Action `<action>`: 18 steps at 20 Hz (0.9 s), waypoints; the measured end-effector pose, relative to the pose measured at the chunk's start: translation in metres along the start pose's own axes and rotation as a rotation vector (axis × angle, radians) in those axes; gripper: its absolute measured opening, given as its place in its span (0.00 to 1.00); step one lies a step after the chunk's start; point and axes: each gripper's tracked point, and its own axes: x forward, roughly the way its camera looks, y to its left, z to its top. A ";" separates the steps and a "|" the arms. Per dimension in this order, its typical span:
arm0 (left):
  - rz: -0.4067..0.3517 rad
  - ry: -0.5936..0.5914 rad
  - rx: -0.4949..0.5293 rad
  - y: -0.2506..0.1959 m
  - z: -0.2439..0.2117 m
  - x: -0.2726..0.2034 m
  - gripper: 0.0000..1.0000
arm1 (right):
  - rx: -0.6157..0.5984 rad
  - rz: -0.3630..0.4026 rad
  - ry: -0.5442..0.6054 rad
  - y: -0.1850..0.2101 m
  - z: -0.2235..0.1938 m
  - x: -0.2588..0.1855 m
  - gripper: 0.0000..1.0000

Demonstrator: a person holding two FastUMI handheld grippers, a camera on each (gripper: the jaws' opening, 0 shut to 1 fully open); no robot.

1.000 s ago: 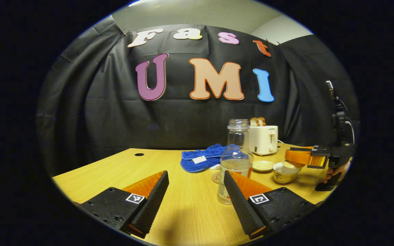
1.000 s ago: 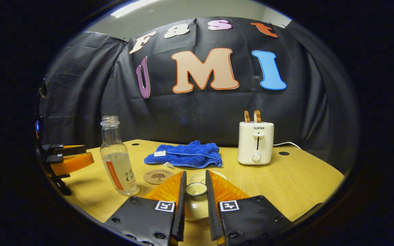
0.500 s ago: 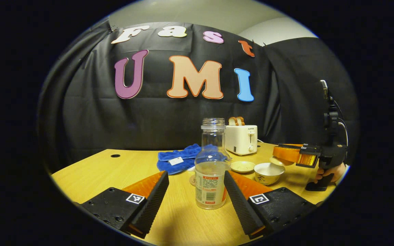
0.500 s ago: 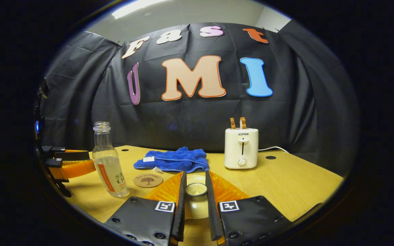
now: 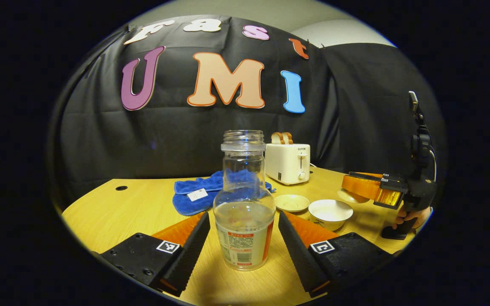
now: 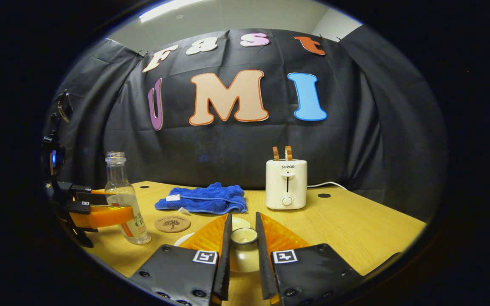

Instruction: Open the teacup lid with one hand, grasp the water bottle and pour water into the teacup with the other hand; after pouring, place the water bottle on the coaster and then close the teacup lid.

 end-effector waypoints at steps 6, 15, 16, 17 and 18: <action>-0.008 0.112 0.024 -0.001 -0.012 0.010 0.75 | 0.000 -0.039 -0.003 -0.020 0.001 -0.006 0.33; 0.044 0.117 0.097 -0.002 -0.011 0.009 0.70 | -0.001 -0.049 -0.003 -0.026 0.002 -0.006 0.33; 0.060 0.122 0.132 -0.001 -0.010 0.008 0.68 | -0.001 -0.050 -0.004 -0.027 0.002 -0.005 0.34; 0.077 0.140 0.168 0.001 -0.011 0.008 0.70 | -0.001 -0.051 -0.003 -0.027 0.002 -0.006 0.33; 0.086 0.157 0.202 0.002 -0.011 0.008 0.68 | -0.001 -0.051 -0.003 -0.028 0.002 -0.006 0.33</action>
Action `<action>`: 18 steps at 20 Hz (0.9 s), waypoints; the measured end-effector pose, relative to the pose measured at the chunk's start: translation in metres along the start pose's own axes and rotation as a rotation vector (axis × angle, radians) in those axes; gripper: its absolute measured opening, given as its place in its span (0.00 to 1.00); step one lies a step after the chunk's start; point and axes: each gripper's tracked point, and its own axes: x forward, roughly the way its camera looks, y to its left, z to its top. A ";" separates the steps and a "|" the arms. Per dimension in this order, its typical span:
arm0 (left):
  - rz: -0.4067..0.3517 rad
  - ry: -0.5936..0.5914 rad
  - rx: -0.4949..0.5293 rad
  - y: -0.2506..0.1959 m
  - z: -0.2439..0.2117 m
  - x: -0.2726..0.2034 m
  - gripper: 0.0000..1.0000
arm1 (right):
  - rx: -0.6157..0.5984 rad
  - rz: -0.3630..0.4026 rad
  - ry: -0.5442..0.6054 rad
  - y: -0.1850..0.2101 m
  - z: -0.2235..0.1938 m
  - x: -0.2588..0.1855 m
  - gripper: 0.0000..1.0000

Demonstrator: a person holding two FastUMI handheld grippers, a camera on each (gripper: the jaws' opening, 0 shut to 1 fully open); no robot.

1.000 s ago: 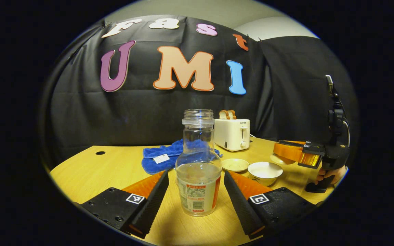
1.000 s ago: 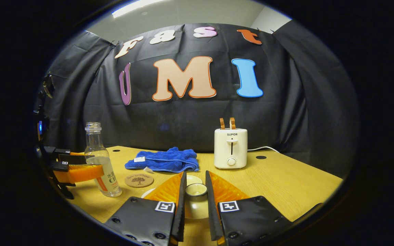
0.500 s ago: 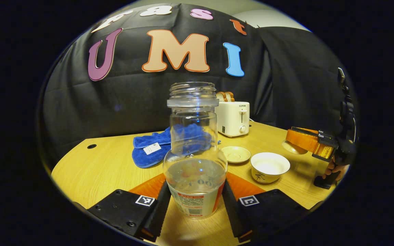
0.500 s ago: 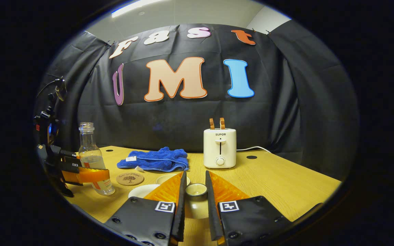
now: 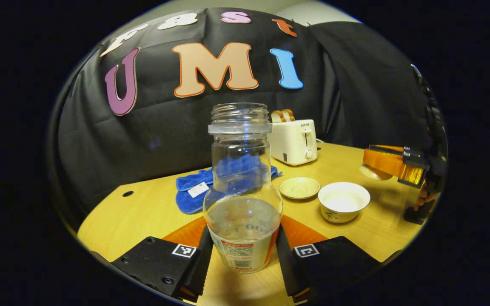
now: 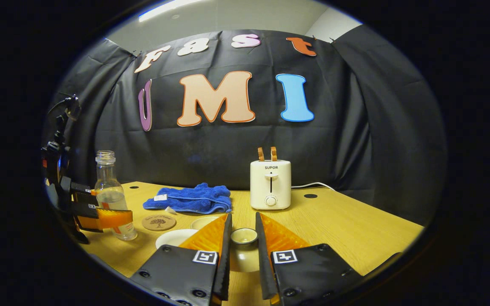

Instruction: Open the teacup lid with one hand, grasp the water bottle and pour water into the teacup with the other hand; after pouring, place the water bottle on the coaster and then close the teacup lid.

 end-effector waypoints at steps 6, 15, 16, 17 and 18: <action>0.086 0.034 0.300 0.014 0.020 -0.006 0.68 | 0.000 -0.010 0.000 -0.011 0.000 0.000 0.33; 0.130 0.097 0.818 0.014 0.022 -0.009 0.66 | -0.001 -0.031 -0.002 -0.033 0.001 0.000 0.33; 0.128 0.103 0.864 0.014 0.021 -0.007 0.67 | -0.001 -0.033 -0.002 -0.035 0.000 -0.001 0.33; 0.126 0.113 0.906 0.015 0.019 -0.004 0.67 | -0.001 -0.036 -0.002 -0.037 0.001 0.000 0.33; 0.123 0.133 0.943 0.017 0.016 -0.002 0.67 | -0.001 -0.040 -0.002 -0.039 0.001 0.000 0.33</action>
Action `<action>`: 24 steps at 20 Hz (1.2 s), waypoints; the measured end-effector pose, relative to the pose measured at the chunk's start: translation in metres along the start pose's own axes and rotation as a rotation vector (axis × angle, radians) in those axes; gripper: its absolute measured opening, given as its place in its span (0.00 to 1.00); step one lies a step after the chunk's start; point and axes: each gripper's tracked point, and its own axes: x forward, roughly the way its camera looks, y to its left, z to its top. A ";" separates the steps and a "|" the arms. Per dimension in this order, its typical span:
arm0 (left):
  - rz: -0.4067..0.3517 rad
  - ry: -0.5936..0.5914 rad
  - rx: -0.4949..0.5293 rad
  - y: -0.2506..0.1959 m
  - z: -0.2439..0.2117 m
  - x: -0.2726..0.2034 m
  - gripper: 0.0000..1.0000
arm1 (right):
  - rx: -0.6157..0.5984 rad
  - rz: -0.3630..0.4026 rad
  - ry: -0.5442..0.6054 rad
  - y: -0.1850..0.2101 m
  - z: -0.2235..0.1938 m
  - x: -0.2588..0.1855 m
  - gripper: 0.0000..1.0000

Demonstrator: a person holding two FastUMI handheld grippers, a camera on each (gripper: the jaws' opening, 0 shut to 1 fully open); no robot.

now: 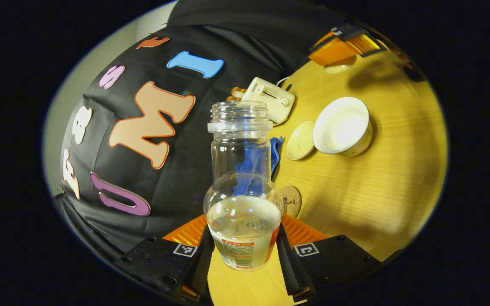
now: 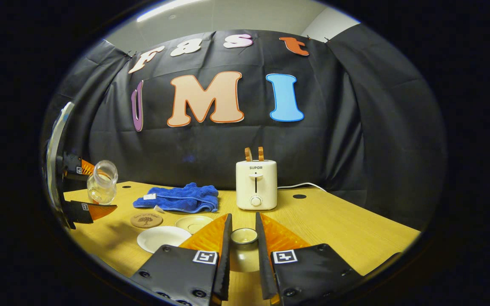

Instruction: Open the teacup lid with one hand, grasp the water bottle and pour water into the teacup with the other hand; after pouring, place the water bottle on the coaster and then close the teacup lid.

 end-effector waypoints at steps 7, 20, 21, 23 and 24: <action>-0.068 0.055 0.233 -0.014 -0.008 0.010 0.67 | -0.001 -0.020 -0.002 -0.010 0.000 0.000 0.32; -0.113 0.093 0.475 -0.019 -0.007 0.020 0.67 | -0.001 -0.019 -0.002 -0.009 0.000 0.001 0.33; -0.121 0.101 0.485 -0.020 -0.009 0.021 0.67 | -0.002 -0.019 -0.003 -0.009 0.000 0.000 0.33; -0.135 0.116 0.518 -0.021 -0.010 0.022 0.68 | -0.002 -0.019 -0.002 -0.009 -0.001 0.001 0.33; -0.138 0.120 0.532 -0.020 -0.010 0.022 0.67 | -0.002 -0.019 -0.003 -0.009 0.000 0.000 0.33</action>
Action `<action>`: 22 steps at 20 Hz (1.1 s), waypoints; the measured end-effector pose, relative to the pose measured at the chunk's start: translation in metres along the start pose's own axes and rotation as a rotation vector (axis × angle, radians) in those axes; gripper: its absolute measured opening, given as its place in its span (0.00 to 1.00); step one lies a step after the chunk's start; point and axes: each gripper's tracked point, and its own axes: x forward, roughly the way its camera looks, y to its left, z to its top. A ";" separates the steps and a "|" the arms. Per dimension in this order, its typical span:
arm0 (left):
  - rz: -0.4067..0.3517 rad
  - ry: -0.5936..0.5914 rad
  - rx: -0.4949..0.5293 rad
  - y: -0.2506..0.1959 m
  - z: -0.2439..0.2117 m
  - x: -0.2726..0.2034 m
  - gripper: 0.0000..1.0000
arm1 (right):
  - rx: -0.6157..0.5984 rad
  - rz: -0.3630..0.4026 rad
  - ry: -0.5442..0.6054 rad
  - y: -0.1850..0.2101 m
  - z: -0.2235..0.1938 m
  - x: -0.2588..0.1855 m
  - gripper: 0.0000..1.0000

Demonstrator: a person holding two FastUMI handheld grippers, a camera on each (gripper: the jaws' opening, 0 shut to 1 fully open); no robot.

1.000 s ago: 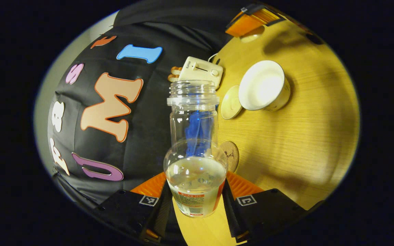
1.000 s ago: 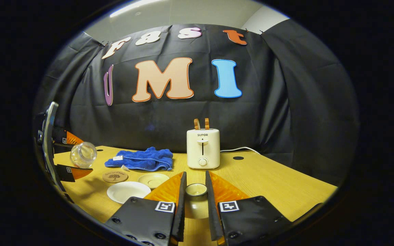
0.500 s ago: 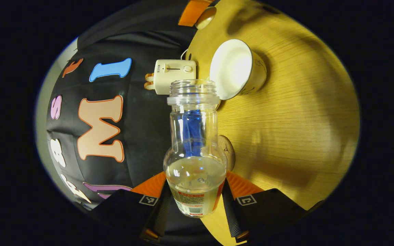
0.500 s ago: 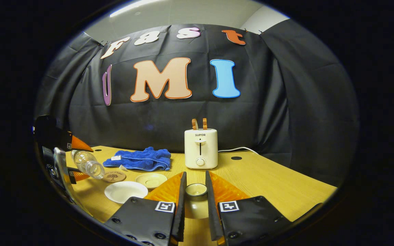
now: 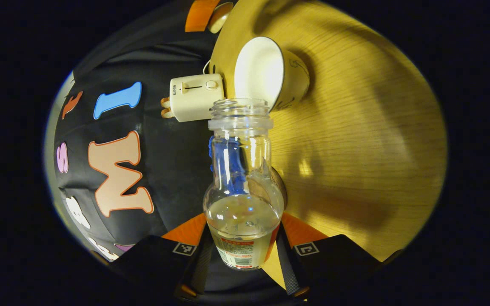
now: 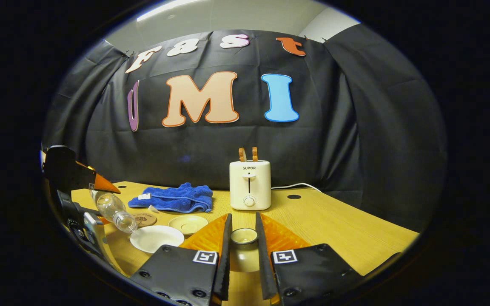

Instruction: Open the teacup lid with one hand, grasp the water bottle and pour water into the teacup with the other hand; after pouring, place the water bottle on the coaster and then close the teacup lid.

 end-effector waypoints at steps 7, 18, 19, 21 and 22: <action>0.019 0.008 0.071 0.009 0.002 -0.004 0.68 | 0.000 0.000 0.000 0.000 -0.001 0.000 0.32; 0.051 0.027 0.182 0.033 0.004 -0.009 0.67 | 0.000 0.000 0.000 0.000 -0.001 0.000 0.33; 0.058 0.027 0.193 0.037 0.004 -0.010 0.67 | 0.000 -0.001 0.000 0.000 -0.001 0.000 0.33; 0.068 0.036 0.217 0.043 0.003 -0.010 0.67 | 0.000 0.000 0.000 0.000 -0.001 0.000 0.33; 0.073 0.042 0.228 0.046 0.002 -0.011 0.67 | 0.000 0.000 0.000 0.000 -0.001 0.000 0.33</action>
